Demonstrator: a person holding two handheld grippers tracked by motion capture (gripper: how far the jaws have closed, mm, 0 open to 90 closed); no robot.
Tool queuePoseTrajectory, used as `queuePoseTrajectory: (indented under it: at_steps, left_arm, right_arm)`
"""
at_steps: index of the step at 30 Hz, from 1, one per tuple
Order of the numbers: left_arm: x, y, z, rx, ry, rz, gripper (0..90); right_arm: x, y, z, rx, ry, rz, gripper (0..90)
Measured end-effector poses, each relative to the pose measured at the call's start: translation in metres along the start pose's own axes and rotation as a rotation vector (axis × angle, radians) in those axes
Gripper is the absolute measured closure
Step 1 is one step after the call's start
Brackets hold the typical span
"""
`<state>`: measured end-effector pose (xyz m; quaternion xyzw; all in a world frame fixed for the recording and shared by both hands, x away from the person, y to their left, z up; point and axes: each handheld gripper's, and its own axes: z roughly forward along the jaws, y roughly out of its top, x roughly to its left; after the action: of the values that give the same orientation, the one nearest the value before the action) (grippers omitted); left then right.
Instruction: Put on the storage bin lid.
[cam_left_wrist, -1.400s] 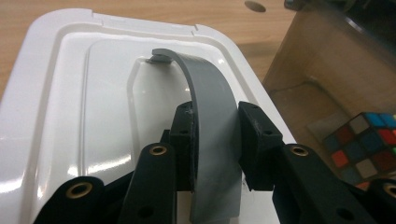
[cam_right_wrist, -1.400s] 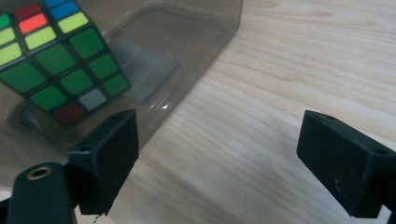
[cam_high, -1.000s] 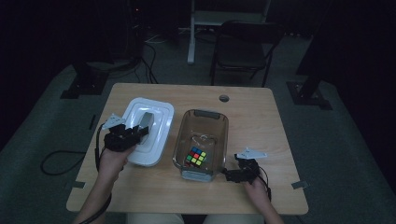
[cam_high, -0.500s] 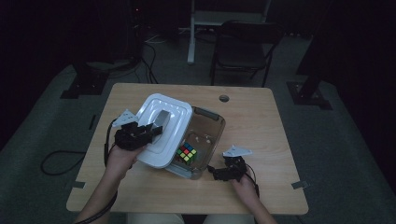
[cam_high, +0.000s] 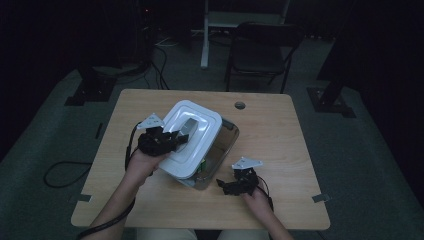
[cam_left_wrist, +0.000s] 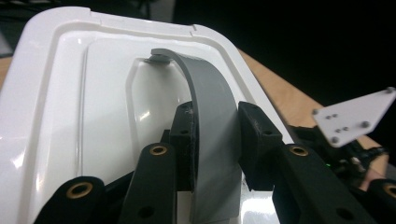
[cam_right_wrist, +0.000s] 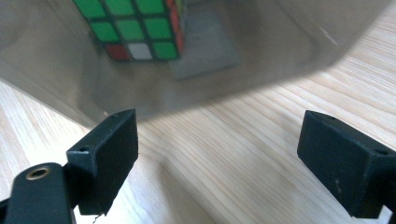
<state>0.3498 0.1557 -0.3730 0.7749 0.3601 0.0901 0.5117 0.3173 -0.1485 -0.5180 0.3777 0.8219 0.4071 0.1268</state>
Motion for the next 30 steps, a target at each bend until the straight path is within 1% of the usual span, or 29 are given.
queuePoseTrajectory:
  at_steps: [1, 3, 6, 8, 12, 14, 16, 17, 19, 21, 24, 25, 26, 28, 30]
  left_arm:
    - [-0.001, 0.001, 0.003, 0.003, -0.007, 0.008, 70.3]
    - [-0.002, 0.002, 0.007, 0.014, -0.023, 0.011, 70.3]
    - [-0.003, 0.003, 0.015, 0.024, -0.053, -0.002, 70.3]
    - [-0.005, 0.004, 0.021, 0.036, -0.043, 0.005, 70.4]
    - [-0.008, 0.004, 0.031, 0.059, -0.056, 0.0, 70.4]
    - [-0.01, 0.004, 0.036, 0.076, -0.048, 0.005, 70.3]
    - [-0.012, 0.004, 0.041, 0.093, -0.038, -0.001, 70.3]
    - [-0.012, 0.004, 0.042, 0.1, -0.042, -0.007, 70.2]
    - [-0.013, 0.003, 0.046, 0.101, -0.053, -0.022, 70.2]
    - [-0.013, 0.003, 0.049, 0.104, -0.047, -0.026, 70.0]
    - [-0.014, 0.001, 0.052, 0.111, -0.057, -0.034, 70.0]
    - [-0.015, 0.001, 0.054, 0.115, -0.052, -0.034, 70.0]
    - [-0.017, 0.0, 0.055, 0.122, -0.041, -0.023, 70.1]
    - [-0.019, 0.0, 0.055, 0.119, -0.029, -0.016, 70.1]
    - [-0.019, -0.001, 0.055, 0.114, -0.031, -0.023, 70.1]
  right_arm:
    - [-0.003, -0.002, -0.002, -0.001, -0.005, 0.006, 12.4]
    - [-0.008, -0.006, -0.006, -0.004, -0.016, 0.021, 12.4]
    - [-0.016, -0.009, -0.013, -0.012, -0.035, 0.036, 12.5]
    - [-0.021, -0.011, -0.019, -0.018, -0.05, 0.049, 12.5]
    - [-0.03, -0.014, -0.029, -0.038, -0.071, 0.073, 12.5]
    - [-0.034, -0.016, -0.034, -0.047, -0.084, 0.086, 12.5]
    - [-0.039, -0.017, -0.038, -0.054, -0.095, 0.099, 12.5]
    - [-0.041, -0.018, -0.039, -0.058, -0.1, 0.105, 12.5]
    - [-0.044, -0.019, -0.042, -0.062, -0.107, 0.112, 12.5]
    - [-0.047, -0.019, -0.043, -0.066, -0.113, 0.119, 12.5]
    - [-0.049, -0.02, -0.045, -0.073, -0.118, 0.127, 12.5]
    - [-0.05, -0.02, -0.046, -0.073, -0.117, 0.13, 12.5]
    - [-0.051, -0.02, -0.046, -0.073, -0.119, 0.133, 12.5]
    - [-0.052, -0.021, -0.046, -0.074, -0.121, 0.134, 12.5]
    - [-0.053, -0.022, -0.046, -0.072, -0.123, 0.137, 12.5]
